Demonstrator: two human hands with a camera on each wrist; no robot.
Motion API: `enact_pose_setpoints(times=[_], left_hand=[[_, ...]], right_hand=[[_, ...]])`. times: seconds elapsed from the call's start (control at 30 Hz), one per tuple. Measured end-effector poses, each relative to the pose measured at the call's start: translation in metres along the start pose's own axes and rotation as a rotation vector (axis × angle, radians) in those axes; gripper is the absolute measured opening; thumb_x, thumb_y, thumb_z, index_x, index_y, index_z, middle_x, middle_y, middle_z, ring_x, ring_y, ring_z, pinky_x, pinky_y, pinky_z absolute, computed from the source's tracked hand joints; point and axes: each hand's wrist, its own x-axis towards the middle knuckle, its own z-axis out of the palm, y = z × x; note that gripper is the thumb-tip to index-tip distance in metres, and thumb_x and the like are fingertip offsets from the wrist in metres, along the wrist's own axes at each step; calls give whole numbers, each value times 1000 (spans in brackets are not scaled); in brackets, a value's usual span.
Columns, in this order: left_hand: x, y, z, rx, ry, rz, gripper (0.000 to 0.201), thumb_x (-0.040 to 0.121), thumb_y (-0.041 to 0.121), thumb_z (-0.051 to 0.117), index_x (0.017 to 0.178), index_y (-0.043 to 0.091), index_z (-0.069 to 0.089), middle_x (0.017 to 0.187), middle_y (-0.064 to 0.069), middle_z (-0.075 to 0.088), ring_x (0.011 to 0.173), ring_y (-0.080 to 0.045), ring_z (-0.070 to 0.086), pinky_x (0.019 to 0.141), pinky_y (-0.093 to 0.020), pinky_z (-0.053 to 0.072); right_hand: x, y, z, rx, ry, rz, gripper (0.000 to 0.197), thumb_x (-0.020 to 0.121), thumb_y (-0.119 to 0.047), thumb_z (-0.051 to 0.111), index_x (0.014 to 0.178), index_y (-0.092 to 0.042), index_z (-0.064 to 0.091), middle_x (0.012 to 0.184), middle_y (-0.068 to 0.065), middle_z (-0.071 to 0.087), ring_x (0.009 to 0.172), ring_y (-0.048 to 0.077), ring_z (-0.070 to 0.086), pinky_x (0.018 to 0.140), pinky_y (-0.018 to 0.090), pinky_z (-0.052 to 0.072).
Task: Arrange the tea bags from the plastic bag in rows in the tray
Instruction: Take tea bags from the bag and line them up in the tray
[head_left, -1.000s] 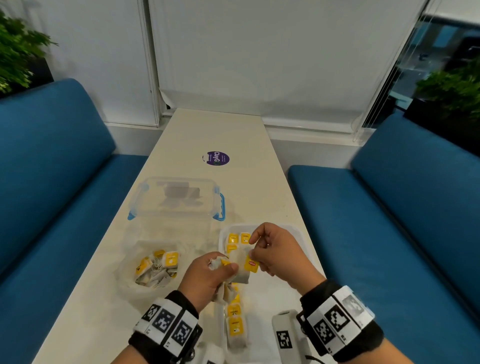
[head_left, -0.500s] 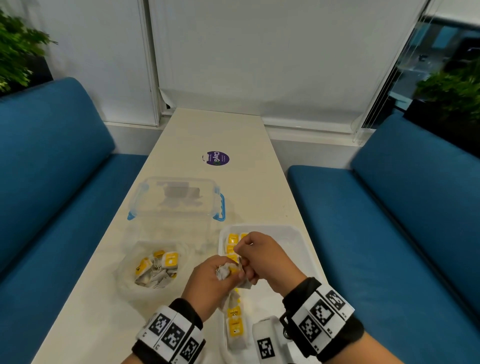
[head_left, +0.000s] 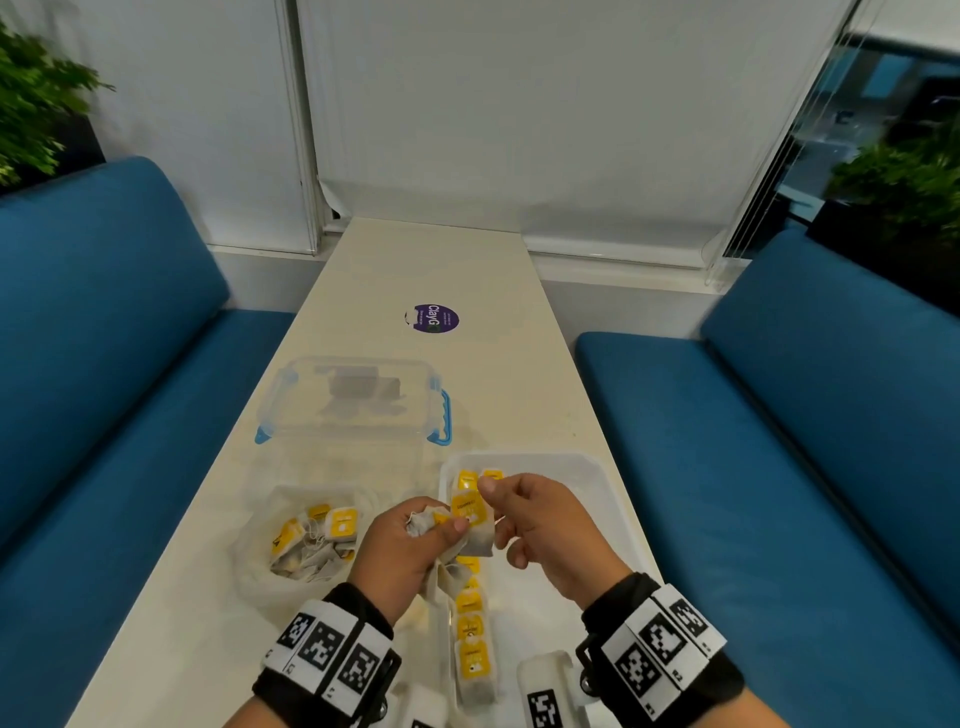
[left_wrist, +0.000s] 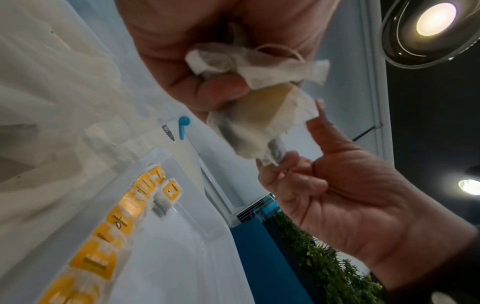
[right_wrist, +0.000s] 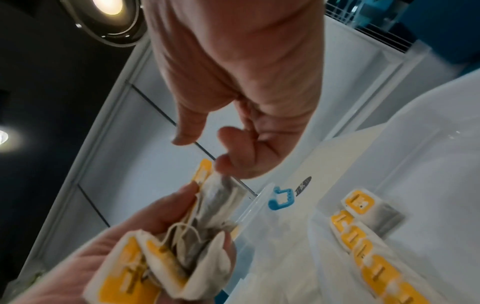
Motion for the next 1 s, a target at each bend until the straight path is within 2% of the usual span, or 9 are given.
enact_pose_setpoints(times=[0.1,0.23,0.37,0.47,0.57,0.63,0.7,0.87,1.0], left_hand=[[1,-1,1,-9,11,-23,14,82,-1,63,69,4,59,58,-9,60,41,-16,55,36,-21,43],[-1,0,3,-33,-18,-69,9,83,2,62,75,4,61,58,-11,63,37,-16,57,35,-18,42],[-1,-1,1,-70,3,-100,6,83,1,62,82,5,66,57,-4,61,41,-12,57,36,-17,43],[-1,-4,-3,-93,19,-133,7,84,-1,61,83,4,66,52,2,63,42,-10,60,37,-17,43],[-5,-5,-5,-109,23,-169,6,83,0,61,84,3,66,52,-4,62,39,-14,59,34,-18,42],[-6,-9,-4,-114,28,-195,5,83,-1,60,84,1,65,50,-3,61,38,-12,57,34,-17,41],[-8,-12,-3,-84,25,-221,5,84,0,61,85,2,65,50,-4,61,35,-11,55,34,-13,38],[-7,-15,-2,-70,30,-257,5,84,-1,60,85,0,65,62,-13,57,35,-11,55,33,-12,37],[-2,-23,-7,9,66,-250,6,83,4,63,86,5,68,54,-1,63,48,-10,60,38,-14,40]], right_hand=[[-1,5,-2,15,-75,14,21,85,-23,67,83,-2,60,66,10,57,50,10,54,39,20,36],[4,10,-3,-70,-50,-7,11,84,-7,66,77,-4,59,62,6,55,49,9,51,38,18,34],[21,2,-15,-280,116,-106,19,87,-10,64,69,-13,59,57,-1,53,46,3,45,43,14,32],[45,2,-36,-527,240,-171,15,88,-17,63,73,-14,60,64,-4,54,58,7,46,52,17,33],[73,17,-53,-551,268,-60,8,90,-15,61,83,-11,60,74,5,56,65,15,48,50,17,35],[87,30,-56,-462,243,40,6,91,-9,58,85,-8,59,68,5,54,58,14,46,39,11,35],[97,44,-54,-421,200,130,8,91,-5,56,85,-5,59,61,4,49,52,12,42,31,9,29],[121,74,-46,-399,139,215,13,91,-10,59,78,-8,60,54,6,49,44,14,38,34,16,26],[134,87,-42,-394,154,212,22,89,-7,60,68,-12,58,50,7,50,37,11,40,33,14,28]])
